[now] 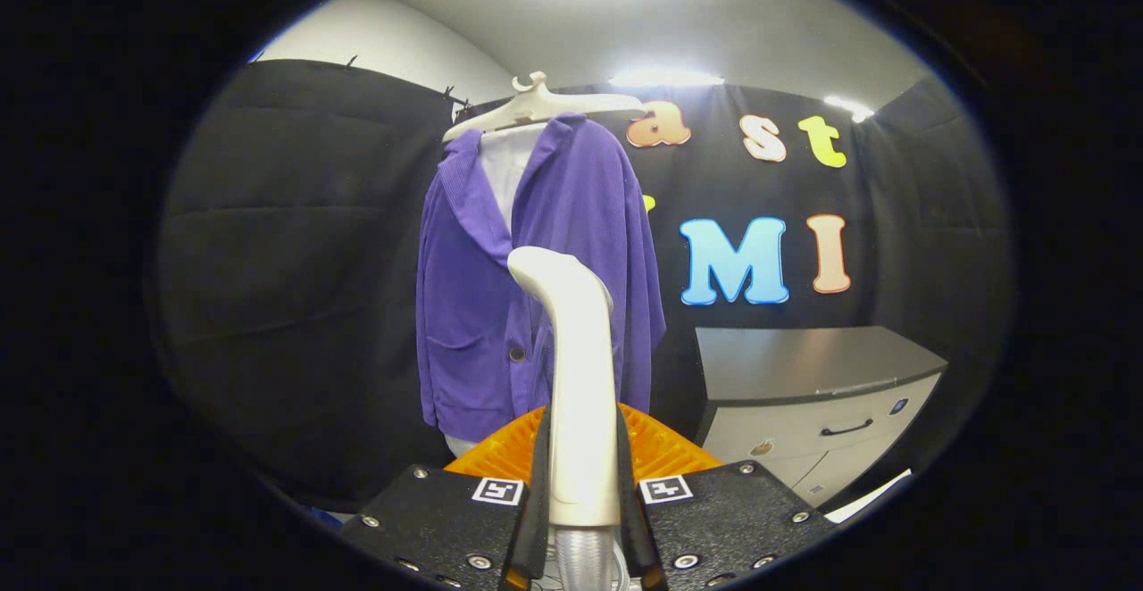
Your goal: Iron the clothes twice with a garment steamer, once on the left side and once on the right side.
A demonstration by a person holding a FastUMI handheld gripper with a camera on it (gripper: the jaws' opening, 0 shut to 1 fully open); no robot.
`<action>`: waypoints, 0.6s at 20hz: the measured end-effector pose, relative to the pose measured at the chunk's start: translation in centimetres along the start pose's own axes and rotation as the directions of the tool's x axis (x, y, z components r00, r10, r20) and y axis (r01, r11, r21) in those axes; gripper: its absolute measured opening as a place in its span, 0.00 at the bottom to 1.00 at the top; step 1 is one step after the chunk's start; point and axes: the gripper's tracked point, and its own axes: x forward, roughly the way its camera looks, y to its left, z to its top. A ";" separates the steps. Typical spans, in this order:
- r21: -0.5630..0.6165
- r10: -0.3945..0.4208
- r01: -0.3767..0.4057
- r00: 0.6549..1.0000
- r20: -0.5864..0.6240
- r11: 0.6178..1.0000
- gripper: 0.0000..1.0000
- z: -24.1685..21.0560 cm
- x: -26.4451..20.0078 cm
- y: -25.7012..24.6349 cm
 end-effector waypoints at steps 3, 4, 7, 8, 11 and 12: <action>0.000 0.016 -0.016 0.997 0.070 1.000 0.33 3.9 1.1 0.9; 0.007 0.021 -0.022 0.996 0.091 1.000 0.33 5.1 1.4 1.4; 0.008 0.044 -0.046 0.988 0.151 0.999 0.33 8.7 2.5 2.8; 0.003 0.051 -0.052 0.984 0.171 0.999 0.33 9.9 2.9 3.3; 0.021 0.063 -0.069 0.974 0.217 0.997 0.33 13.0 4.5 4.7; 0.023 0.069 -0.076 0.971 0.228 0.997 0.33 13.9 4.8 5.4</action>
